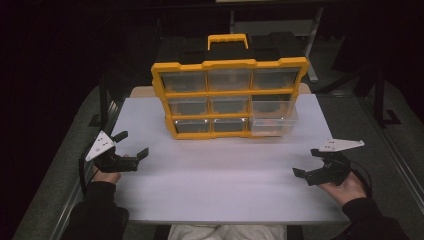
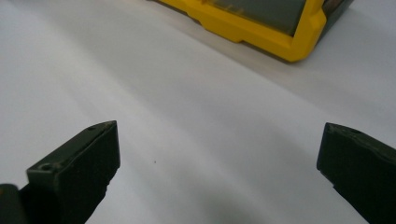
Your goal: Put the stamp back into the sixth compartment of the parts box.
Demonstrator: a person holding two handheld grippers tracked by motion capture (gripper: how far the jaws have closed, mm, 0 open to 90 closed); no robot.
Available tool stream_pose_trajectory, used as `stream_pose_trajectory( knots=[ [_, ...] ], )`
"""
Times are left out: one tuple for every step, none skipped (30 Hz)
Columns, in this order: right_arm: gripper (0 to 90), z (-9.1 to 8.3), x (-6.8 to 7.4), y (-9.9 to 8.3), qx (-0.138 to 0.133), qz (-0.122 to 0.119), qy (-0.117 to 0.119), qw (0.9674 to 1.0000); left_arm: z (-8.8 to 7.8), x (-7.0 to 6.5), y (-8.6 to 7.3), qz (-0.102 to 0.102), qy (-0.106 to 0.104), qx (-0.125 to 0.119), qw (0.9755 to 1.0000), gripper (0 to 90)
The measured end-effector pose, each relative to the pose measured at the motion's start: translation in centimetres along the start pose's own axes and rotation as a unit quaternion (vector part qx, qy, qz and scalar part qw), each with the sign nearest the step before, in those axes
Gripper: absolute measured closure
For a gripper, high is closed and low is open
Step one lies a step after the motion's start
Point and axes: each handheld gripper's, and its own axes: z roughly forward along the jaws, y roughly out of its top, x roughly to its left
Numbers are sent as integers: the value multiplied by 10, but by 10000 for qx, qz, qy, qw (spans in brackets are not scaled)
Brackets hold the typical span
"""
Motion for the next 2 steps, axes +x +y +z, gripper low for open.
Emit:
stream_pose_trajectory(
  knots=[
    [0, 1, 0, -2, 0, -3, -9, 10000, 0, 0, 0, -6, -1, 2, 10000, 0],
    [0, 1, 0, -3, 3, 21, 11, 10000, 1, 0, 0, -12, -3, -1, 10000, 0]
  ],
)
